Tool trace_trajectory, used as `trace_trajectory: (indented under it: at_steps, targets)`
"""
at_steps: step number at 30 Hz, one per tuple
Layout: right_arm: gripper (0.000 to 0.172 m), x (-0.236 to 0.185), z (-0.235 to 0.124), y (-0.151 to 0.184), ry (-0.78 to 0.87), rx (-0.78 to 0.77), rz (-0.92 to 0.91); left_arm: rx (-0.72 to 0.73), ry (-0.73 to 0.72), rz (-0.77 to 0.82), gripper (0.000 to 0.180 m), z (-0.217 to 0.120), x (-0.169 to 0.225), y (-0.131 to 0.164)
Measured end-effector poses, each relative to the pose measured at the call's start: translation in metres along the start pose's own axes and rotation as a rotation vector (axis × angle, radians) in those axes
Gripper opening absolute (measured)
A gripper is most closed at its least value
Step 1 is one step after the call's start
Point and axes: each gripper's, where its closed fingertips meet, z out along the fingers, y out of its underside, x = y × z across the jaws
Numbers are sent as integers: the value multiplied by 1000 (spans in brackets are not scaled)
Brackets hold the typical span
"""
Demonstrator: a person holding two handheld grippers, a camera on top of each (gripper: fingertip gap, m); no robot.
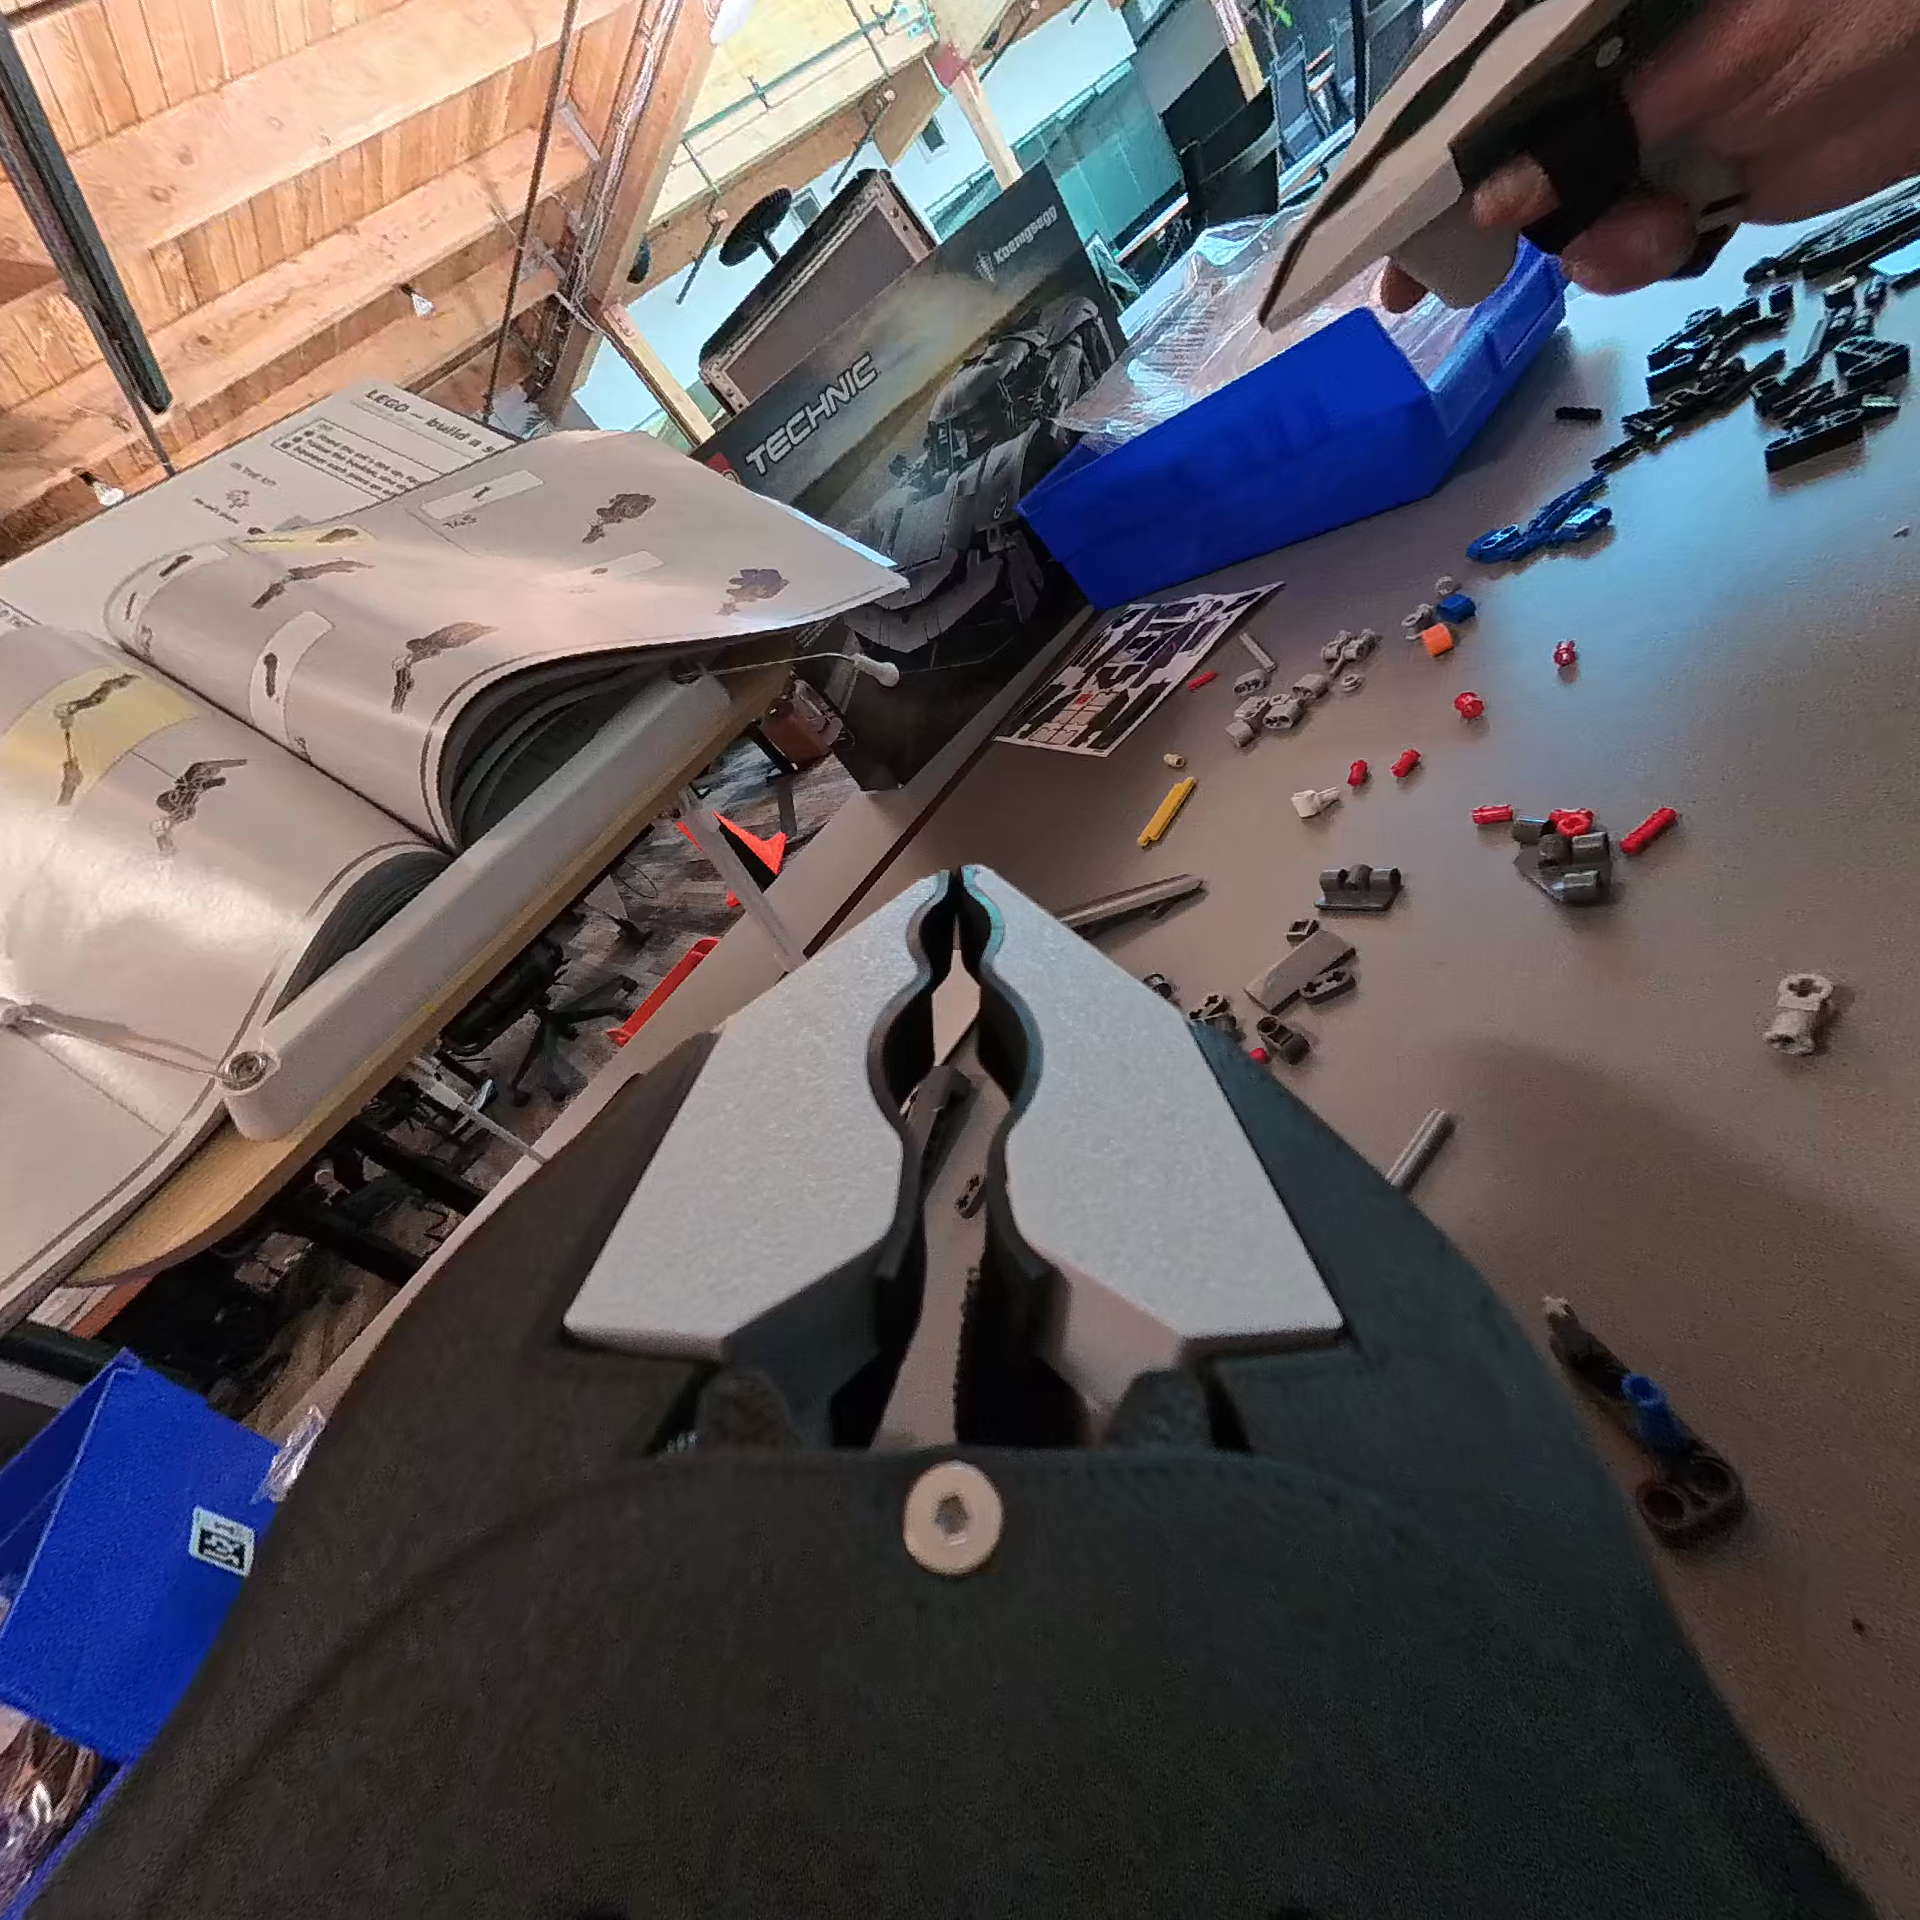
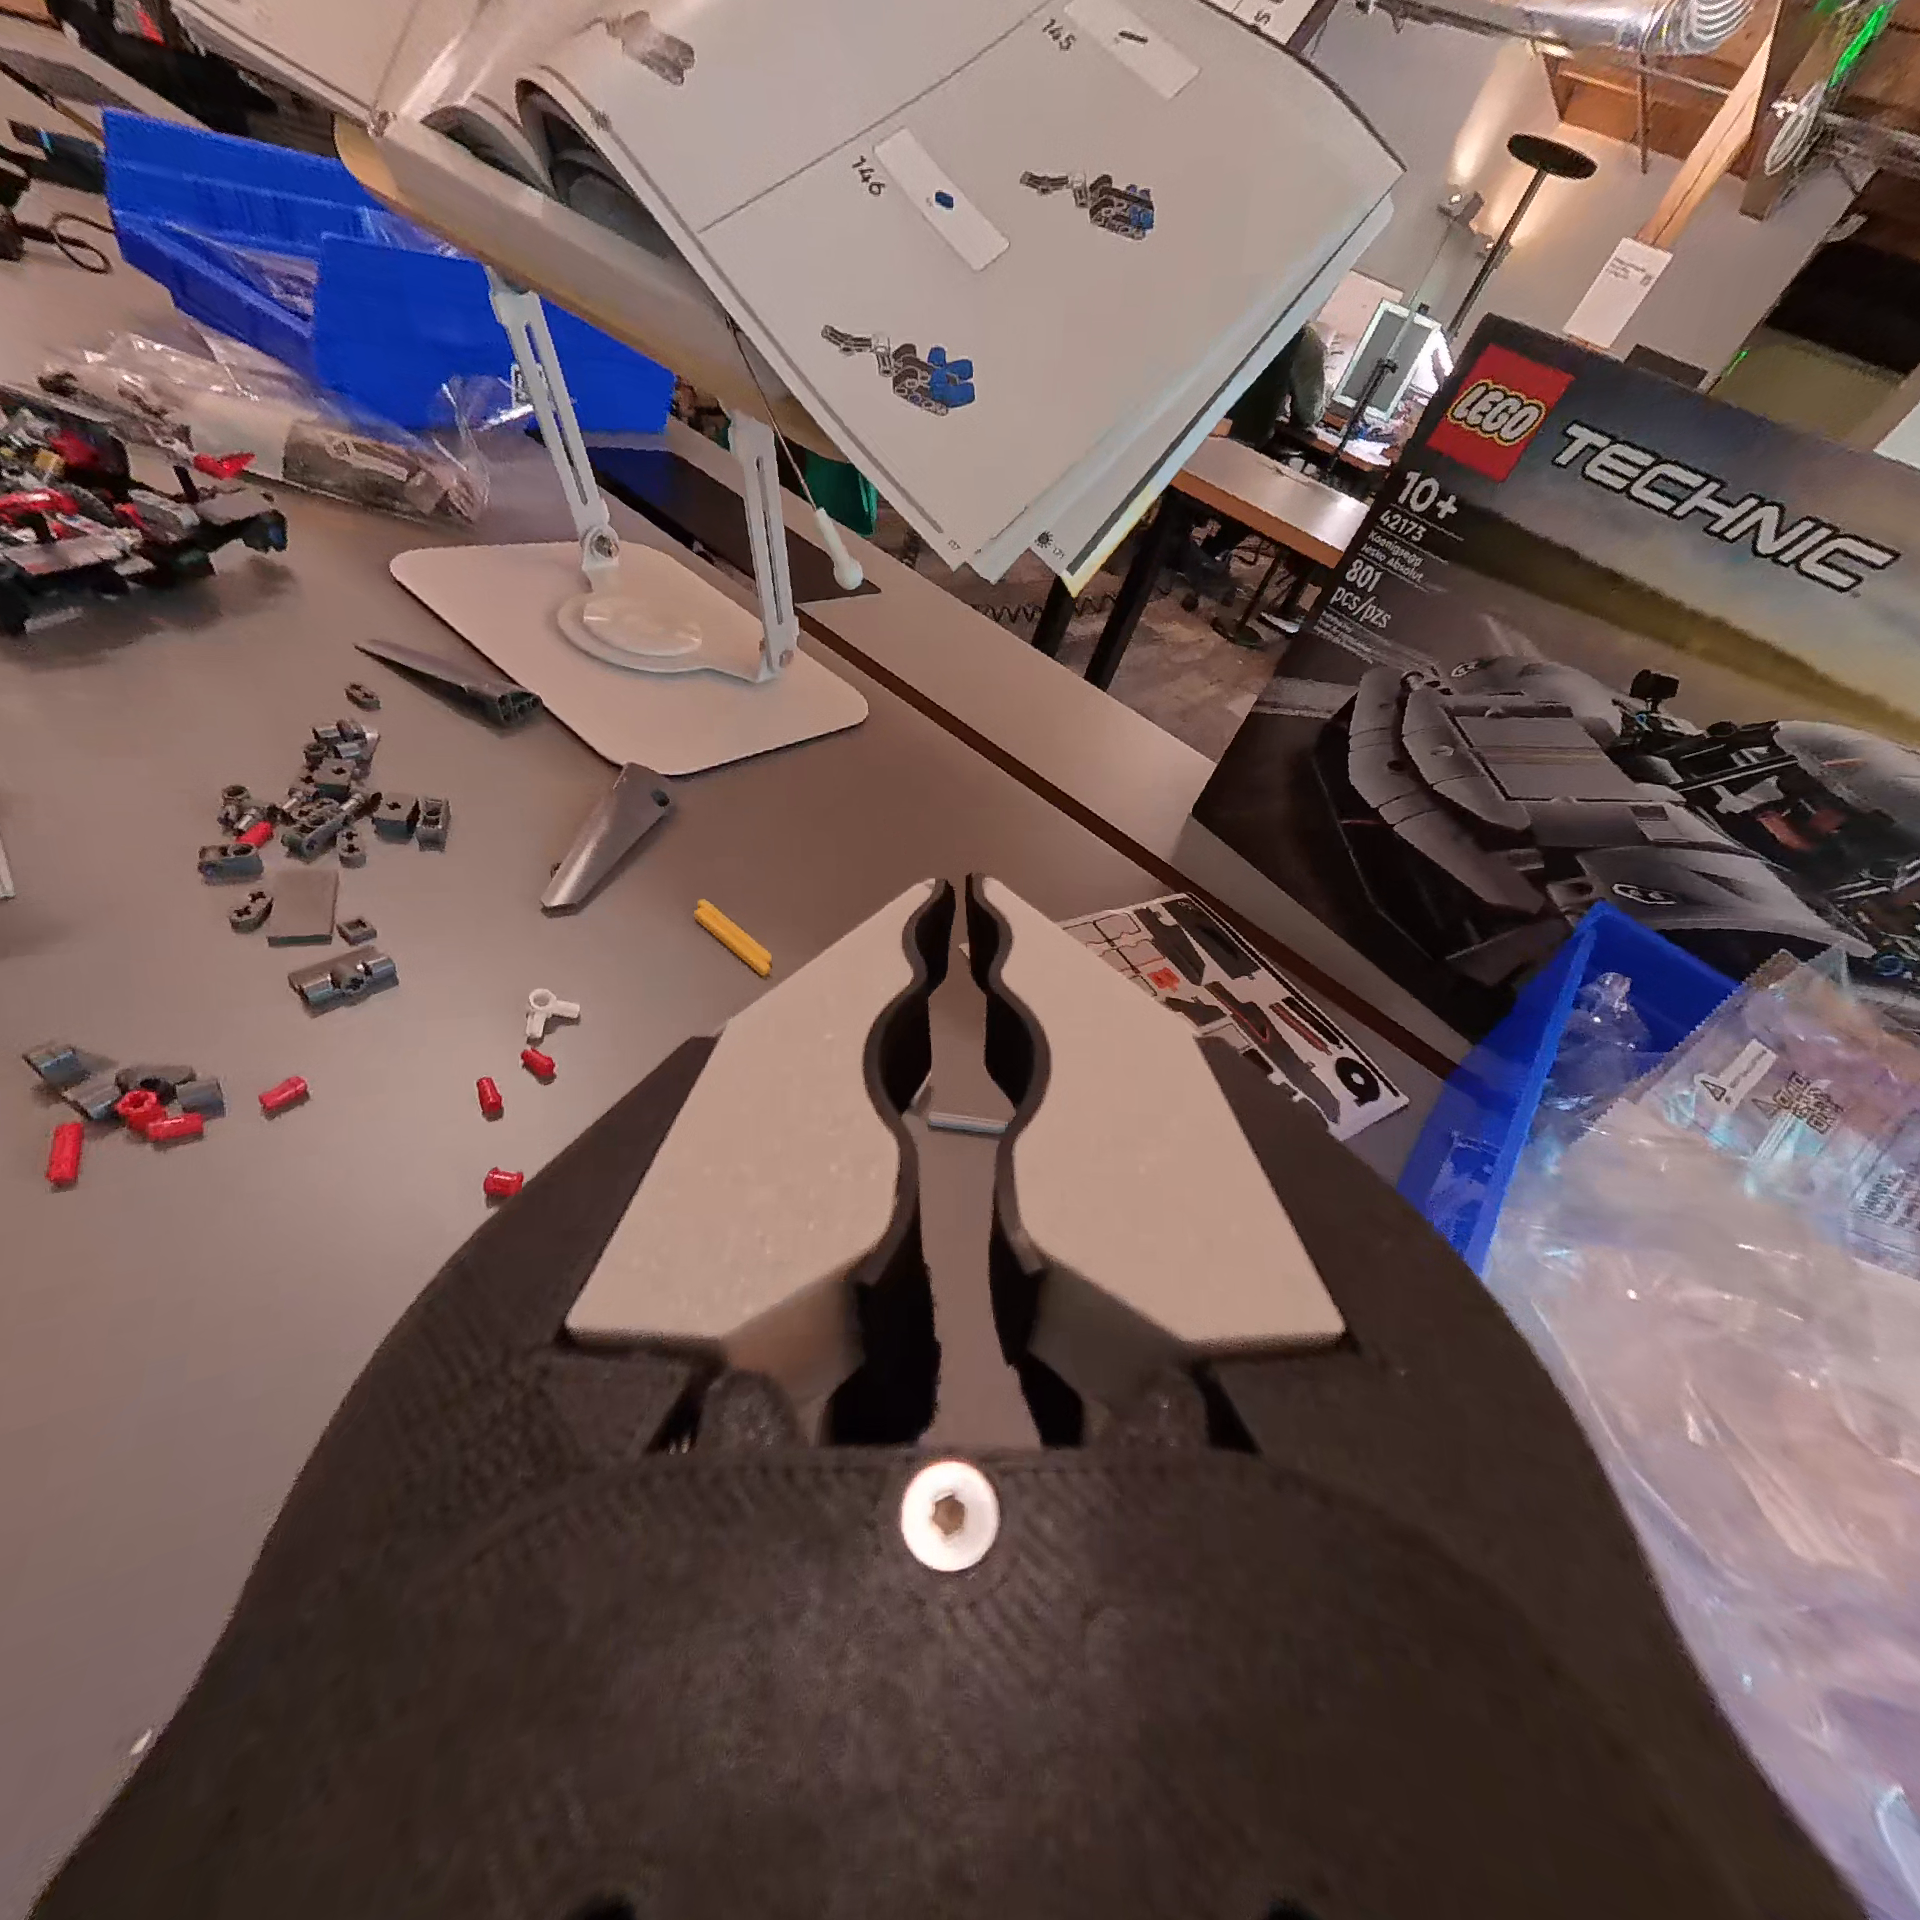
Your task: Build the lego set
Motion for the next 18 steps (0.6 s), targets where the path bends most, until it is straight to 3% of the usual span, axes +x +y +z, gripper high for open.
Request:
trace_trajectory:
  at_steps: [14, 18]
  targets:
    - [4, -18, 21, 40, -53, -141, -77, -16, -24, 22, 0, -2, -7, 3]
    - [4, -24, 23, 44, -67, -158, -104, -55, -55, 15, 9, -1, -16, 10]
